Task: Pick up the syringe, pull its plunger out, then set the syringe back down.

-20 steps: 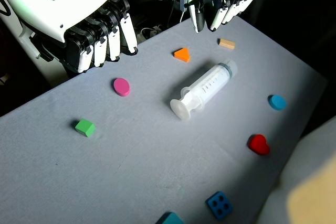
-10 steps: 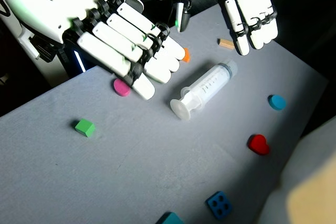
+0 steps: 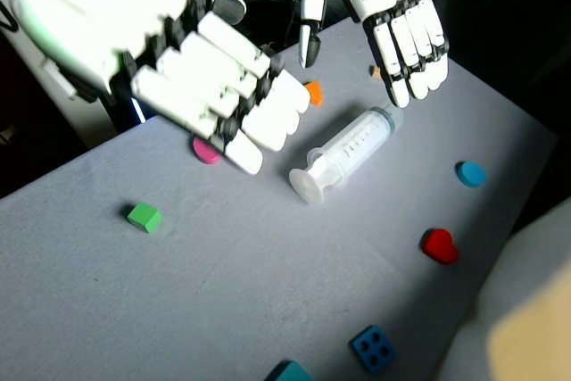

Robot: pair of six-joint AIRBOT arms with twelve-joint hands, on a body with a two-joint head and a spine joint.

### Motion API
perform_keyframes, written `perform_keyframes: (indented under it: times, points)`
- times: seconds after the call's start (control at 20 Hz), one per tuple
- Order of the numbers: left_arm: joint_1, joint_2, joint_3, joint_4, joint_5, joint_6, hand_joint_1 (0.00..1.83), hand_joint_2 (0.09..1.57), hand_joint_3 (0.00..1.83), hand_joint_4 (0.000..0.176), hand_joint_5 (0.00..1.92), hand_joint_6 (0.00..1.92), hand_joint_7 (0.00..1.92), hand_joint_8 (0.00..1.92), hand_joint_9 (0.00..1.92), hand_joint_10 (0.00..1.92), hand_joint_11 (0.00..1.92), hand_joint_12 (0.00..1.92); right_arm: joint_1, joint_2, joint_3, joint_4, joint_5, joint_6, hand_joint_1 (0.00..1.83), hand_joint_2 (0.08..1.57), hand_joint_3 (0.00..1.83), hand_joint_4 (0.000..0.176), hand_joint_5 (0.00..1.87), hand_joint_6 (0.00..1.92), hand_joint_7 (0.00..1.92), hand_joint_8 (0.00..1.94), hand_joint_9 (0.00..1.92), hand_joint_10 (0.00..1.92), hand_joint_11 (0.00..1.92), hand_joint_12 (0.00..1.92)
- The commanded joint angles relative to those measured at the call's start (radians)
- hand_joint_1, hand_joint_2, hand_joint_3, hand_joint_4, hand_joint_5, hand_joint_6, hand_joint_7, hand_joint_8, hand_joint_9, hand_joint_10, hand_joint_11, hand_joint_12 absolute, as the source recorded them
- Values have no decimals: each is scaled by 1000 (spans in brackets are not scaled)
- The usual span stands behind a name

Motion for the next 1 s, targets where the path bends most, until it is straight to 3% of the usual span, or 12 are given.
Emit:
perform_keyframes:
  times: [0.0,0.05,0.15,0.25,0.4,0.75,0.95]
  points:
    - [-5,-6,3,87,-19,-3,631,944,0,0,54,0,33,2,20,4,0,273,5,0,-1,-99,13,7,150,916,4,0,78,2,73,4,41,5,0,458]
    - [-4,-20,6,87,-19,-9,739,932,0,0,51,0,13,0,4,0,0,138,1,1,2,-110,24,16,163,911,0,0,85,3,82,4,48,5,0,485]
    - [1,-37,7,87,-19,-13,870,960,6,0,48,0,30,6,18,6,0,104,-4,1,8,-110,32,23,184,904,0,0,89,4,89,5,48,4,0,486]
    - [24,-63,17,89,-26,-35,992,961,2,0,109,11,76,10,45,8,0,119,-13,3,16,-116,34,26,226,897,0,0,102,8,110,11,55,6,0,486]
    - [88,-87,28,131,-26,-150,1066,940,0,0,184,9,135,4,98,5,0,244,-26,6,17,-153,38,41,231,898,0,0,130,10,127,6,71,7,0,541]
    - [192,-174,87,158,67,-290,1035,959,2,0,233,9,149,9,123,8,0,288,-60,4,14,-218,36,139,230,898,0,0,119,1,136,4,82,6,0,564]
    - [218,-248,142,155,108,-325,979,976,4,0,187,0,93,0,53,0,0,129,-70,4,11,-220,30,149,236,894,0,0,129,3,156,3,106,8,0,623]
